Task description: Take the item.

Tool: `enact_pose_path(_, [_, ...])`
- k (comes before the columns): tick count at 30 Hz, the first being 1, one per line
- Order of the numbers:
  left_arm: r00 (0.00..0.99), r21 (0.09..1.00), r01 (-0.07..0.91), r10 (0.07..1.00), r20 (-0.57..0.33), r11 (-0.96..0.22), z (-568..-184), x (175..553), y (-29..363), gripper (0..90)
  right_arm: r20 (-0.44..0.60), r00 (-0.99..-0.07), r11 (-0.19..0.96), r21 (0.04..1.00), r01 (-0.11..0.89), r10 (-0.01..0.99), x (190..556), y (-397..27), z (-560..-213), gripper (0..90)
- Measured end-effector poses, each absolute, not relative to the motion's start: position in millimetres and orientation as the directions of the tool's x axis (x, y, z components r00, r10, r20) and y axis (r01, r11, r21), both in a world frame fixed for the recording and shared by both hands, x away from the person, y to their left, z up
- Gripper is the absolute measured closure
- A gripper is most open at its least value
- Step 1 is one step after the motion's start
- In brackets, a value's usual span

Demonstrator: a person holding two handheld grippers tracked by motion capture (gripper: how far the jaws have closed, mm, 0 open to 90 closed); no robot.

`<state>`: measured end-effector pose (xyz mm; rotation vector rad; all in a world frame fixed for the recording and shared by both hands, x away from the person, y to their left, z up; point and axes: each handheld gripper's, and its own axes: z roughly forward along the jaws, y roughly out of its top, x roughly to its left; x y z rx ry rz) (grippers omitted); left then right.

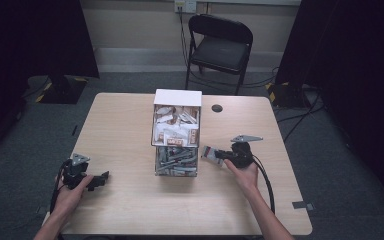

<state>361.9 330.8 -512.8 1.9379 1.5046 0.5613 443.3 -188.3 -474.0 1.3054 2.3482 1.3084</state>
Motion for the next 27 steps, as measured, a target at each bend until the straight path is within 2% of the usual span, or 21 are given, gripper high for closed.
enact_pose_path(2, [0.263, 0.692, 0.703, 0.964, -0.039, -0.164, -512.8, 361.9, 330.8, 0.0, 0.249, -0.601, 0.244, 0.747, 0.619, 0.760, 446.8, -188.0, -477.0, 82.8])
enact_pose_path(8, [0.262, 0.692, 0.703, 0.964, -0.039, -0.163, -512.8, 361.9, 330.8, 0.0, 0.266, -0.586, 0.214, 0.753, 0.622, 0.766, 452.7, -190.6, -483.9, 81.0])
enact_pose_path(16, [0.263, 0.692, 0.703, 0.964, -0.039, -0.164, -512.8, 361.9, 330.8, 0.0, 0.227, -0.568, 0.228, 0.752, 0.619, 0.791, 457.3, -191.8, -491.0, 66.9])
enact_pose_path(21, [0.263, 0.692, 0.703, 0.964, -0.039, -0.164, -512.8, 361.9, 330.8, 0.0, 0.238, -0.560, 0.211, 0.755, 0.621, 0.794, 460.3, -194.5, -496.5, 61.7])
enact_pose_path(27, [0.263, 0.692, 0.703, 0.964, -0.038, -0.164, -512.8, 361.9, 330.8, 0.0, 0.227, -0.550, 0.215, 0.751, 0.624, 0.804, 462.2, -193.7, -499.1, 46.5])
